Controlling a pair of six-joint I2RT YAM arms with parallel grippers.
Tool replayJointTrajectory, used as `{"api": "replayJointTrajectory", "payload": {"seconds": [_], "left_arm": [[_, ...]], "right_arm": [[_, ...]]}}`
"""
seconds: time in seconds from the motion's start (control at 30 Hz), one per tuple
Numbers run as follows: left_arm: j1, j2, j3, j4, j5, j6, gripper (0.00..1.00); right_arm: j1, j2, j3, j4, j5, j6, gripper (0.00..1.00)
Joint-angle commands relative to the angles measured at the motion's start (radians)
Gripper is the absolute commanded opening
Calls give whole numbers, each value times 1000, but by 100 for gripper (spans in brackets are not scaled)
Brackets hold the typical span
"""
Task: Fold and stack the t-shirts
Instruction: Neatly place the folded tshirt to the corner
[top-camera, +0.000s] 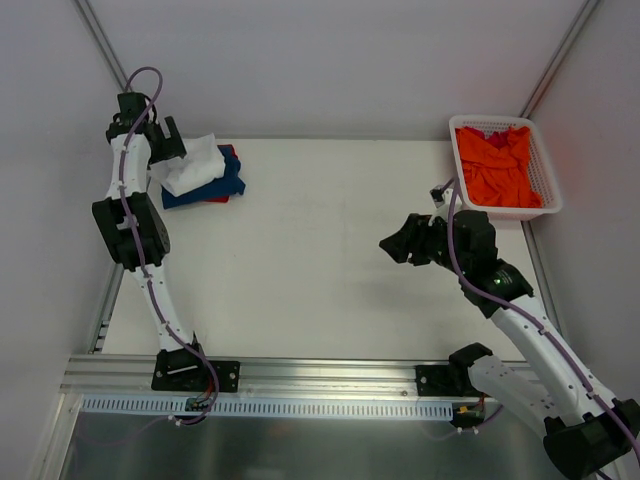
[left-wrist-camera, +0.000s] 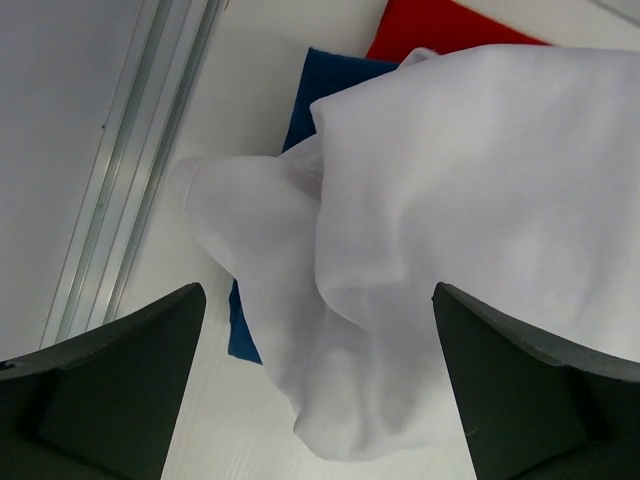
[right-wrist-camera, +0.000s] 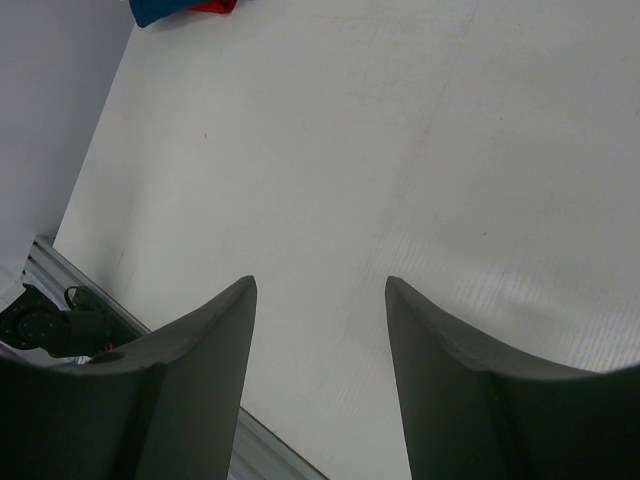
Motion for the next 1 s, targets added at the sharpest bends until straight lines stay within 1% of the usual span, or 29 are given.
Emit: {"api": "replayJointTrajectory", "payload": {"seconds": [0.0, 0.2, 0.3, 0.5, 0.63, 0.77, 0.9, 0.97], "left_arm": [[-1, -146, 24, 4, 57, -37, 98], [-45, -212, 68, 5, 103, -57, 95], [-90, -193, 102, 4, 134, -64, 94], [-149, -92, 122, 5, 198, -100, 91], [-154, -31, 119, 7, 224, -140, 91], [-154, -2, 111, 7, 220, -156, 90], [-145, 11, 56, 8, 195, -192, 90], [-125, 26, 22, 8, 214, -225, 90]], "right_arm": [[-6, -5, -11, 38, -19, 13, 58], [-7, -3, -24, 62, -27, 27, 58], [-7, -3, -32, 73, -30, 39, 58], [-7, -29, -40, 67, -22, 44, 58], [-7, -44, -43, 52, -15, 41, 58], [-7, -52, -47, 49, -8, 40, 58], [-9, -49, -46, 49, -10, 40, 58], [-10, -51, -46, 47, -10, 41, 58]]}}
